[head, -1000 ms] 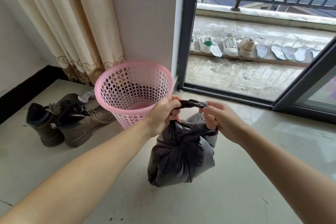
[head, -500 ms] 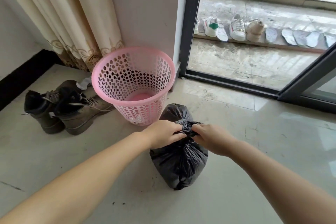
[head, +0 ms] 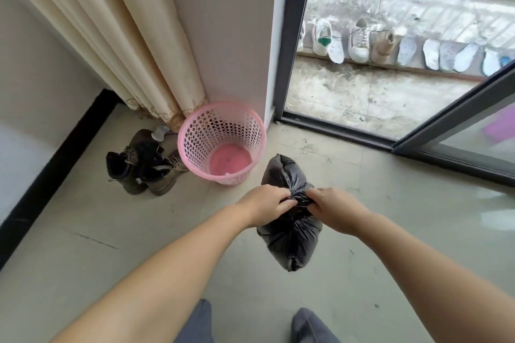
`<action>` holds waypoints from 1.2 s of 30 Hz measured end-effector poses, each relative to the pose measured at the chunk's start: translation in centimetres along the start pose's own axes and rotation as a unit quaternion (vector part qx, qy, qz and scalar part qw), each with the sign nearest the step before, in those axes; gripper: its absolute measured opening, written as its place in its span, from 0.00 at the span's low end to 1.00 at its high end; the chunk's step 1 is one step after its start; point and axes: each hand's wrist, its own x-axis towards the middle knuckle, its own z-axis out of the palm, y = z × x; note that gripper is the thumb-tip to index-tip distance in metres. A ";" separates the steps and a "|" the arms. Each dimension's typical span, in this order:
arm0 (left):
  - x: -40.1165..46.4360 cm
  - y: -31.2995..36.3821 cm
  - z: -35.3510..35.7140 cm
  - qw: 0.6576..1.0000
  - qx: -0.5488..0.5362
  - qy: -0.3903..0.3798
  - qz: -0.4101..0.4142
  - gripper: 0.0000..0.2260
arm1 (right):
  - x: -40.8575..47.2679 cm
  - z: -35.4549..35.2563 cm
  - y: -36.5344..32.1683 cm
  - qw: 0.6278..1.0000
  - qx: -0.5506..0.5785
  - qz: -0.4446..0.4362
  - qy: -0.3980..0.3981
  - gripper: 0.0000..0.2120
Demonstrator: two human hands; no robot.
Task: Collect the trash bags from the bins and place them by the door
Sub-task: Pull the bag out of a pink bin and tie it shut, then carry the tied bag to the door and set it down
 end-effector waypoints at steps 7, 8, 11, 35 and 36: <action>-7.7 10.0 -12.0 1.000 0.013 0.002 -0.020 0.13 | -7.3 -13.6 -4.7 1.000 0.021 -0.008 0.005 0.10; -8.7 11.1 -13.4 1.000 0.013 0.006 -0.021 0.13 | -8.3 -15.4 -5.4 1.000 0.023 -0.011 0.005 0.10; -11.7 14.1 -17.0 0.999 0.020 0.016 -0.033 0.14 | -11.0 -20.0 -7.5 0.999 0.031 -0.026 0.004 0.10; -14.1 22.6 -26.4 0.959 0.164 -0.097 0.209 0.12 | -23.2 -25.1 -13.8 0.956 0.163 0.197 0.144 0.08; -14.1 23.6 -25.7 0.951 0.169 -0.113 0.231 0.12 | -24.5 -24.3 -14.1 0.947 0.174 0.221 0.157 0.08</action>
